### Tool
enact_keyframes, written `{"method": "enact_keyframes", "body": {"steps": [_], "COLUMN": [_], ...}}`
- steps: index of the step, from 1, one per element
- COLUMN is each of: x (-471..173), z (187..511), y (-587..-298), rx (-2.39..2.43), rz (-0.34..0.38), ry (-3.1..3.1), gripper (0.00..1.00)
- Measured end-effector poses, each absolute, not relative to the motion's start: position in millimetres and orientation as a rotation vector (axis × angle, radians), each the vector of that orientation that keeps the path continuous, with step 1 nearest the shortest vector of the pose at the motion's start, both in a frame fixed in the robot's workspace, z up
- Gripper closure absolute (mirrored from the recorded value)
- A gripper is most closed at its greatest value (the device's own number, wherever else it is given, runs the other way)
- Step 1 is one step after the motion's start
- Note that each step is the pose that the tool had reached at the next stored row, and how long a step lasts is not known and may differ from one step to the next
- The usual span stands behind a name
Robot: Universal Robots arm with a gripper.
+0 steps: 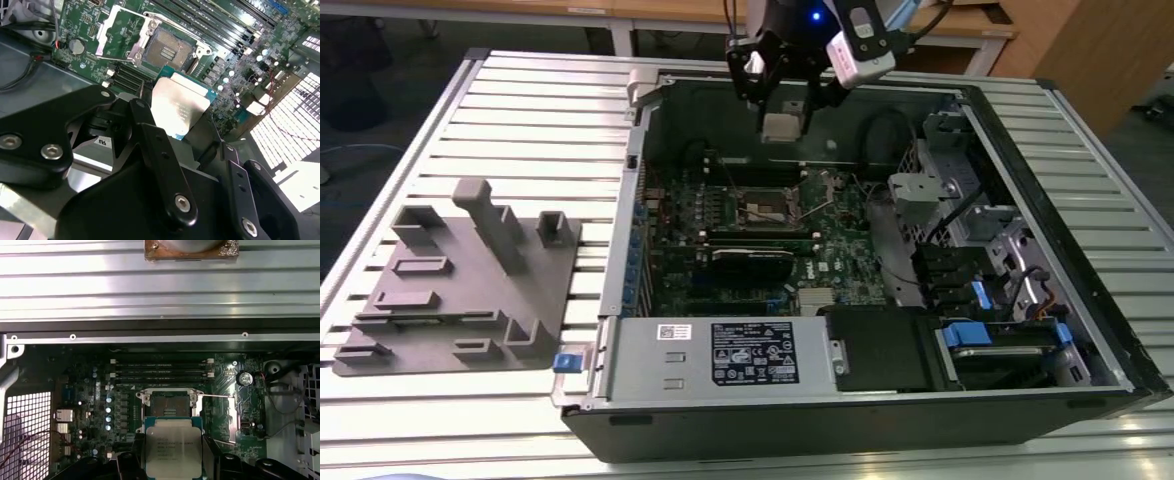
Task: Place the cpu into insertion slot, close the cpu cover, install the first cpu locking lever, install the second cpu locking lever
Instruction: 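Place the cpu into insertion slot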
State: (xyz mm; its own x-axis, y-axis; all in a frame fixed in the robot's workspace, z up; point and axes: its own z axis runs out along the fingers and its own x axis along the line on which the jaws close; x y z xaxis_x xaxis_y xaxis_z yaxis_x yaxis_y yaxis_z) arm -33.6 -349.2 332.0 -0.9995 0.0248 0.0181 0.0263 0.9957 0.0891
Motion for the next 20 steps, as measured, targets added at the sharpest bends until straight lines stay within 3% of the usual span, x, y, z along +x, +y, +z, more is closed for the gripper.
{"method": "enact_keyframes", "body": {"steps": [20], "x": [-34], "z": [313], "y": [-349], "rx": [-0.040], "rz": [-0.140], "ry": [-3.122], "gripper": [0.46]}}
